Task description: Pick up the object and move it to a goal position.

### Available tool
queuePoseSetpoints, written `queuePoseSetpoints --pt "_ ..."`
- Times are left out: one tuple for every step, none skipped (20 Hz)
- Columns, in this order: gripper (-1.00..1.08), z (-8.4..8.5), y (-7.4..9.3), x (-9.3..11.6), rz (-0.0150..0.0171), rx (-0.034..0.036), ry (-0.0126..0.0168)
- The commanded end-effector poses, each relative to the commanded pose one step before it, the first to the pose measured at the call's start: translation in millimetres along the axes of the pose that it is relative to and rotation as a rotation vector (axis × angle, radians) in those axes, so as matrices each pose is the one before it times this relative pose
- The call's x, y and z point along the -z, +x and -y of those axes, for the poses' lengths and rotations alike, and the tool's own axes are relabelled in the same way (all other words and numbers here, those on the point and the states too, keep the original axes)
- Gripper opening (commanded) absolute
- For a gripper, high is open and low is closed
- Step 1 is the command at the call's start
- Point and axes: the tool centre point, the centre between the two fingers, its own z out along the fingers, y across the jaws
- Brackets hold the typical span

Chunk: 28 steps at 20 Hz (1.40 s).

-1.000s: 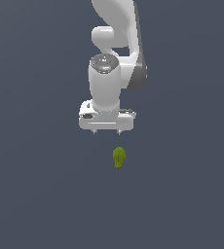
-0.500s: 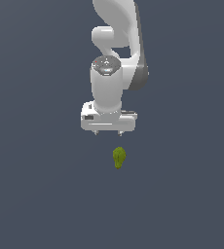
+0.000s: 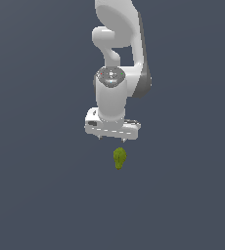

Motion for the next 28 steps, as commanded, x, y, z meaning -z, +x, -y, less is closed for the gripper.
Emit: queuePoseSetpoints --pt "1.0 5.24 3.55 -8.24 0.00235 -0.0508 0.00105" --pt "1.0 2.39 1.48 -3.71 0.00092 -0.02305 0.00034" --pt "1.0 2.55 1.45 -3.93 0.00095 -0.02417 0.00027" --pt "1.0 2.6 1.36 -4.0 0.00094 -0.0244 0.00018" --pt "1.0 2.62 1.25 -4.0 0.00091 -0.0242 0.00008" --pt "1.0 2.52 1.09 -3.85 0.00084 -0.02309 0.0" --pt "1.0 2.41 0.94 -3.66 0.00077 -0.02181 -0.00008" --pt "1.0 2.27 0.81 -3.47 0.0007 -0.02055 -0.00013" --pt "1.0 2.15 0.68 -3.28 0.00063 -0.01928 -0.00018" --pt "1.0 2.02 0.58 -3.08 0.00056 -0.01802 -0.00022" --pt "1.0 1.89 0.48 -2.88 0.0005 -0.01676 -0.00024" --pt "1.0 1.75 0.4 -2.68 0.00044 -0.0155 -0.00025" --pt "1.0 1.61 0.32 -2.47 0.00039 -0.01425 -0.00026" --pt "1.0 1.47 0.26 -2.27 0.00034 -0.013 -0.00026" --pt "1.0 1.33 0.21 -2.06 0.00029 -0.01176 -0.00025" --pt "1.0 1.19 0.16 -1.85 0.00025 -0.0105 -0.00024" --pt "1.0 1.05 0.13 -1.63 0.00021 -0.00927 -0.00022" --pt "1.0 0.91 0.1 -1.42 0.00018 -0.00803 -0.0002" --pt "1.0 0.77 0.07 -1.2 0.00014 -0.00678 -0.00018" --pt "1.0 0.62 0.06 -0.98 0.00011 -0.00556 -0.00015" --pt "1.0 0.49 0.03 -0.77 0.00009 -0.00431 -0.00012" --pt "1.0 0.35 0.02 -0.55 0.00006 -0.00309 -0.00008" --pt "1.0 0.22 0.0 -0.33 0.00004 -0.00183 -0.00005" --pt "1.0 0.03 0.03 -0.11 0.00001 -0.00069 -0.00002" --pt "1.0 -0.29 -0.31 0.39 0.00041 0.00437 -0.00013" --pt "1.0 0.02 -0.02 -0.38 0.0 0.0 0.0" --pt "1.0 0.05 -0.05 -1.13 0.0 0.0 0.0" --pt "1.0 0.08 -0.08 -1.87 0.0 0.0 0.0"
